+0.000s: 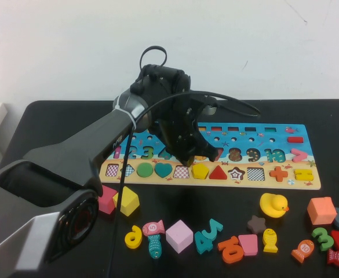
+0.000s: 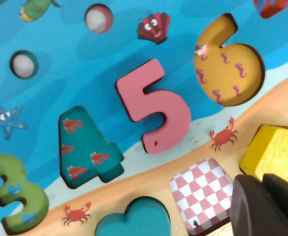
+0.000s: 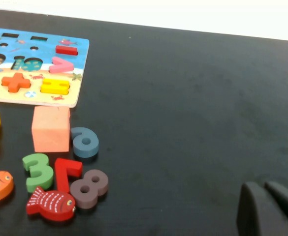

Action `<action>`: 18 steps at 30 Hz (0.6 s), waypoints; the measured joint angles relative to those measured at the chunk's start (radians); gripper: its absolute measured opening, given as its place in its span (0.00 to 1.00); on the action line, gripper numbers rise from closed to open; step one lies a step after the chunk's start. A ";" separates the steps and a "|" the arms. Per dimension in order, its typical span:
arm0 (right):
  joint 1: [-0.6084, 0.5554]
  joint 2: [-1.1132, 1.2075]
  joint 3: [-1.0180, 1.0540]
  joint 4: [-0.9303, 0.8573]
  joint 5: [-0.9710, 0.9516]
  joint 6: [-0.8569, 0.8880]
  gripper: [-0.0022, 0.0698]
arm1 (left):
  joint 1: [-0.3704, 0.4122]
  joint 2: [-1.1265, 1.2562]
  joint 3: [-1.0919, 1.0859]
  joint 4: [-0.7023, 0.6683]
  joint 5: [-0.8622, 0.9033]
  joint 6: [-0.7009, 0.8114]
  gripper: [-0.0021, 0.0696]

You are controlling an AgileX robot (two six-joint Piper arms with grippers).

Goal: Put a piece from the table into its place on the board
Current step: Place the "Pentagon" into the hole of the Pentagon

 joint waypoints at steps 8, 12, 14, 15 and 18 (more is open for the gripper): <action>0.000 0.000 0.000 0.000 0.000 0.000 0.06 | 0.000 0.011 0.000 -0.004 0.000 -0.008 0.03; 0.000 0.000 0.000 0.000 0.000 0.000 0.06 | 0.000 0.039 -0.001 -0.027 0.005 -0.008 0.03; 0.000 0.000 0.000 0.000 0.000 0.000 0.06 | 0.000 0.039 -0.002 -0.028 0.005 -0.008 0.03; 0.000 0.000 0.000 0.000 0.000 0.000 0.06 | 0.000 0.039 -0.002 -0.028 0.005 -0.010 0.03; 0.000 0.000 0.000 0.000 0.000 0.000 0.06 | 0.000 0.039 -0.002 -0.028 0.005 -0.010 0.03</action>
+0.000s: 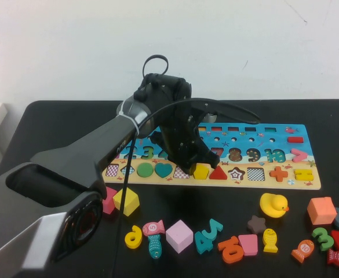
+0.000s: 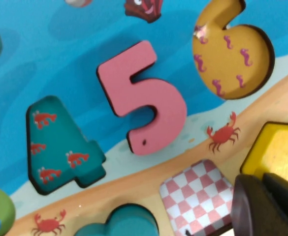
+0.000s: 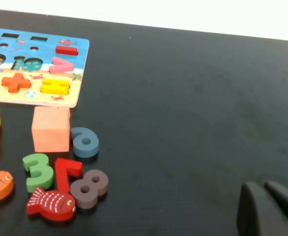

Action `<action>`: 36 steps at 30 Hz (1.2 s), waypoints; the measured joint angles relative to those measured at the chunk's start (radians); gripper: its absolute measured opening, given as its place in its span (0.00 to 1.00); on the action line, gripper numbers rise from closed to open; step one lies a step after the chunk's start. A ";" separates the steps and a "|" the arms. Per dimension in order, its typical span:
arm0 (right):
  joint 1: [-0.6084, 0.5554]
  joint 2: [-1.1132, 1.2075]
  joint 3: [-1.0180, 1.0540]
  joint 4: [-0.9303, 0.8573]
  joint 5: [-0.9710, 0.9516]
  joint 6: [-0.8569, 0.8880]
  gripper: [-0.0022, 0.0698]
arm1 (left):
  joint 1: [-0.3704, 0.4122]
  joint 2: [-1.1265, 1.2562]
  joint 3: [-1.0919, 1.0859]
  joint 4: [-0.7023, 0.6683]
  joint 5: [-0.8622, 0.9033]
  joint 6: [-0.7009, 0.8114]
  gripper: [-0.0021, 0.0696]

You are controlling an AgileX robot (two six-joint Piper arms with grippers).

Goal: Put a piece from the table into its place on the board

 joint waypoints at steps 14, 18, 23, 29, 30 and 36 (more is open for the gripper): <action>0.000 0.000 0.000 0.000 0.000 0.000 0.06 | 0.000 -0.135 -0.170 0.138 0.112 -0.003 0.03; 0.000 0.000 0.000 0.000 0.000 0.000 0.06 | 0.000 -0.277 -0.243 0.188 0.124 -0.003 0.03; 0.000 0.000 0.000 0.000 0.000 0.000 0.06 | 0.000 -0.480 -0.267 0.349 0.134 -0.003 0.03; 0.000 0.000 0.000 0.000 0.000 0.000 0.06 | 0.000 -0.727 -0.253 0.473 0.148 0.001 0.03; 0.000 0.000 0.000 0.000 0.000 0.000 0.06 | 0.000 -0.773 -0.241 0.485 0.148 0.003 0.03; 0.000 0.000 0.000 0.000 0.000 0.000 0.06 | 0.000 -1.057 -0.065 0.618 0.148 0.004 0.03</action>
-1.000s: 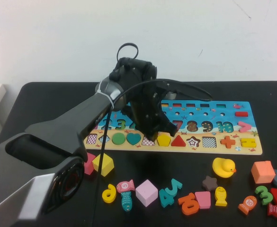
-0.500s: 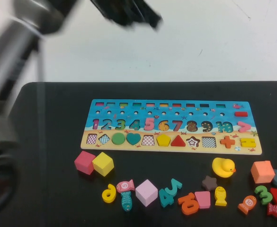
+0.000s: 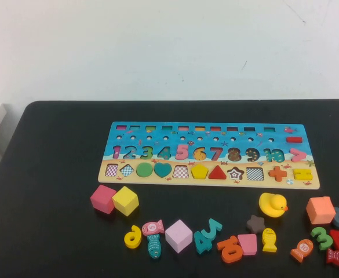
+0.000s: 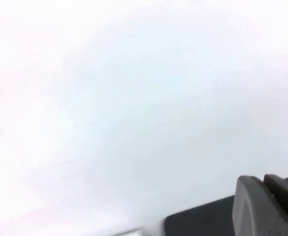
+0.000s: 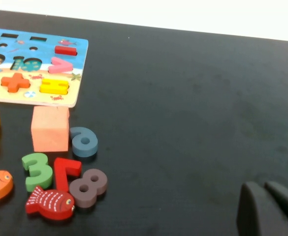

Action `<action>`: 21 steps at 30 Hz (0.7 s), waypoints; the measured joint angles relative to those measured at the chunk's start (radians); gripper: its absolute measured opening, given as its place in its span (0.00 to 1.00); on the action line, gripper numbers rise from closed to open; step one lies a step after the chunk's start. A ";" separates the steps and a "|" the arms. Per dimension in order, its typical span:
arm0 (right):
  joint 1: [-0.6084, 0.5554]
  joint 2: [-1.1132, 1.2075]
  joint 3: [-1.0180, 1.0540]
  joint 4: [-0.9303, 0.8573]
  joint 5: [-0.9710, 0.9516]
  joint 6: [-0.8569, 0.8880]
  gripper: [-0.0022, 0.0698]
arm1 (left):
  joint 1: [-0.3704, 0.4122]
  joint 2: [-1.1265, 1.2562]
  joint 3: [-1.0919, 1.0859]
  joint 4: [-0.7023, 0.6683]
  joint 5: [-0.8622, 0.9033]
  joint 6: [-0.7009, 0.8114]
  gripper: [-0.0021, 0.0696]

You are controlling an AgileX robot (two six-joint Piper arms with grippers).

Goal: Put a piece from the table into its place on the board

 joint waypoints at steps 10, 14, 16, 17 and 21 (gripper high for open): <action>0.000 0.000 0.000 0.000 0.000 0.000 0.06 | 0.000 -0.703 0.726 0.123 -0.183 -0.200 0.03; 0.000 0.000 0.000 0.000 0.000 0.000 0.06 | 0.000 -1.027 1.060 0.213 -0.338 -0.365 0.03; 0.000 0.000 0.000 0.000 0.000 0.000 0.06 | 0.000 -1.154 1.197 0.285 -0.344 -0.465 0.03; 0.000 0.000 0.000 0.000 0.000 0.000 0.06 | 0.000 -1.199 1.248 0.309 -0.330 -0.501 0.03; 0.000 0.000 0.000 0.000 0.000 0.000 0.06 | 0.000 -1.253 1.338 0.320 -0.300 -0.541 0.03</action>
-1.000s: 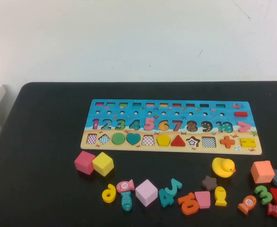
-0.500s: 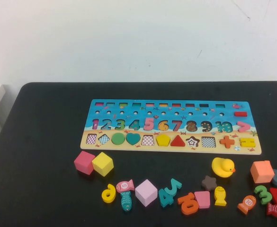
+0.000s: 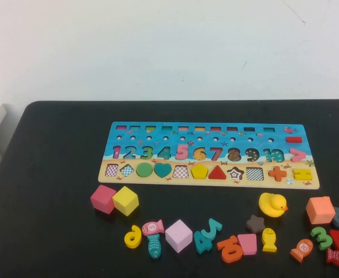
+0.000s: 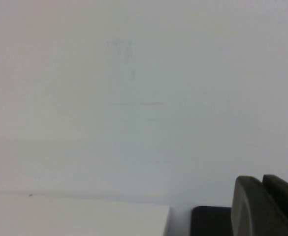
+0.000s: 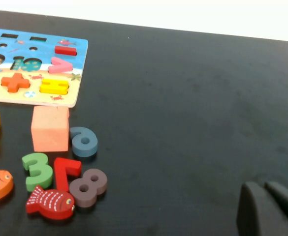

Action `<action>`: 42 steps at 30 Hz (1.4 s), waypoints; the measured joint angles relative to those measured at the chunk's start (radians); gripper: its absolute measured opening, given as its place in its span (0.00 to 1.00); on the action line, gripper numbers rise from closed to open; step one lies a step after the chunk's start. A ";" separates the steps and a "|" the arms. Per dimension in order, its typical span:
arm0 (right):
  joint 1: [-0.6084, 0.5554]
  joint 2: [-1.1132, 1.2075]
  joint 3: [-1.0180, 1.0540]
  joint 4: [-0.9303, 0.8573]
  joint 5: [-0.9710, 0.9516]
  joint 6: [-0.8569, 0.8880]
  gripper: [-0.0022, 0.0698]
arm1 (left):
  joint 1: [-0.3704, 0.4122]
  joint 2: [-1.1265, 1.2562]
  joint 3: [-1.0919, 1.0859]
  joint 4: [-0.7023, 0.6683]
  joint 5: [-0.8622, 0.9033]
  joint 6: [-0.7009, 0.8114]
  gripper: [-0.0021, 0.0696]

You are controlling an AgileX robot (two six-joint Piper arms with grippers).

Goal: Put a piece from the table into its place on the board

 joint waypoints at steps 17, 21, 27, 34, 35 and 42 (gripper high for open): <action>0.000 0.000 0.000 0.000 0.000 0.000 0.06 | 0.000 0.106 0.191 -0.367 -0.293 0.070 0.03; 0.000 0.000 0.000 0.000 0.000 0.000 0.06 | 0.000 0.110 0.304 -0.421 -0.327 0.067 0.03; 0.000 0.000 0.000 0.000 0.000 0.000 0.06 | 0.000 0.115 0.427 -0.421 -0.325 0.062 0.03; 0.000 0.000 0.000 0.000 0.000 0.000 0.06 | 0.052 0.070 0.571 -0.470 -0.483 0.085 0.03; 0.000 0.000 0.000 0.000 0.000 0.000 0.06 | 0.081 0.052 0.602 -0.497 -0.536 0.115 0.03; 0.000 0.000 0.000 0.000 0.000 0.000 0.06 | 0.340 -0.102 0.846 -0.808 -0.779 0.416 0.03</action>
